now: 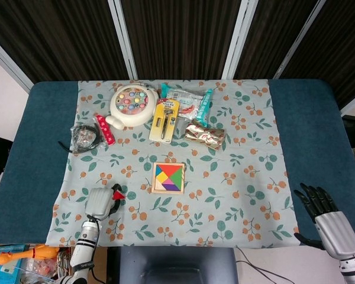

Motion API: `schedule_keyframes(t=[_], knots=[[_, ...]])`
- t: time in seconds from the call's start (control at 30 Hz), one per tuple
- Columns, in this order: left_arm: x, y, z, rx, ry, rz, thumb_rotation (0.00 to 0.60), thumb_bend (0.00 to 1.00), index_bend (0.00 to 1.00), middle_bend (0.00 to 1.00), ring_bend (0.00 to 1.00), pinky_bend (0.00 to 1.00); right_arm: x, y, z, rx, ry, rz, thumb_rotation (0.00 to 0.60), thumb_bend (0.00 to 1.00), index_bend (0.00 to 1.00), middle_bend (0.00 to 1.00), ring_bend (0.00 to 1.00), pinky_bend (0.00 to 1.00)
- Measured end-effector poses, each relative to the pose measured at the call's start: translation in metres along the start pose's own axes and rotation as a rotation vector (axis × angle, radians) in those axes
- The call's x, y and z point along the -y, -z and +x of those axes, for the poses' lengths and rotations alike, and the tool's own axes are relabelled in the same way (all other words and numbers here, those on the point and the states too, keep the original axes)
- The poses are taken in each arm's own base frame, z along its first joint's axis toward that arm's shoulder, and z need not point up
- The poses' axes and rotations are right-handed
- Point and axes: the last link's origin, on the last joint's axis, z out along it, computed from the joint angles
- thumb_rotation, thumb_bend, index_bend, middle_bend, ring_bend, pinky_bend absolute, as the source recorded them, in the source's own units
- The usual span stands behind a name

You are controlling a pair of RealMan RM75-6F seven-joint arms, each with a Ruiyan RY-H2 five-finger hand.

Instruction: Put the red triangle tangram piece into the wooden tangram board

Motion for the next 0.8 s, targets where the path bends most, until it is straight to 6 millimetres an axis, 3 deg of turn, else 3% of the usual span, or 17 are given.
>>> schedule_keyframes(t=[0.57, 0.8], knots=[[0.0051, -0.002, 0.0019, -0.03, -0.03, 0.012, 0.6, 0.38, 0.66, 1.0, 1.0, 1.0, 0.0005, 0.0001, -0.0005, 0.001, 0.003, 0.002, 0.6, 0.15, 0.0, 0.0, 0.0, 0.0], [0.002, -0.0018, 0.0044, -0.046, -0.02, -0.005, 0.6, 0.4, 0.68, 1.0, 1.0, 1.0, 0.0008, 0.0003, -0.0005, 0.001, 0.002, 0.004, 0.6, 0.15, 0.0, 0.0, 0.0, 0.0]])
